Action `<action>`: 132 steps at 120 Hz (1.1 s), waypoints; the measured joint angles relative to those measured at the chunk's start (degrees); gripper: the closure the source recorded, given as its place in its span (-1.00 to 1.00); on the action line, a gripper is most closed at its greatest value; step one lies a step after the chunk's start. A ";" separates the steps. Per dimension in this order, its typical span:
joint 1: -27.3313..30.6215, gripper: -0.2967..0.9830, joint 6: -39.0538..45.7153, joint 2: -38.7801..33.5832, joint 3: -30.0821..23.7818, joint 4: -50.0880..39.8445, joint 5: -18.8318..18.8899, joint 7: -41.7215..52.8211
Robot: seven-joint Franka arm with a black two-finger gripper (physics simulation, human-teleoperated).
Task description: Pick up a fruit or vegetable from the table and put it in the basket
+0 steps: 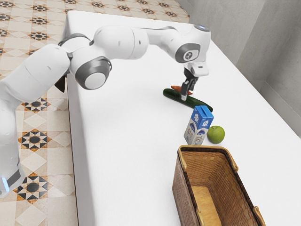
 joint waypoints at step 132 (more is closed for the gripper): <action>0.62 -0.54 3.73 3.29 -0.20 -0.47 -2.48 4.62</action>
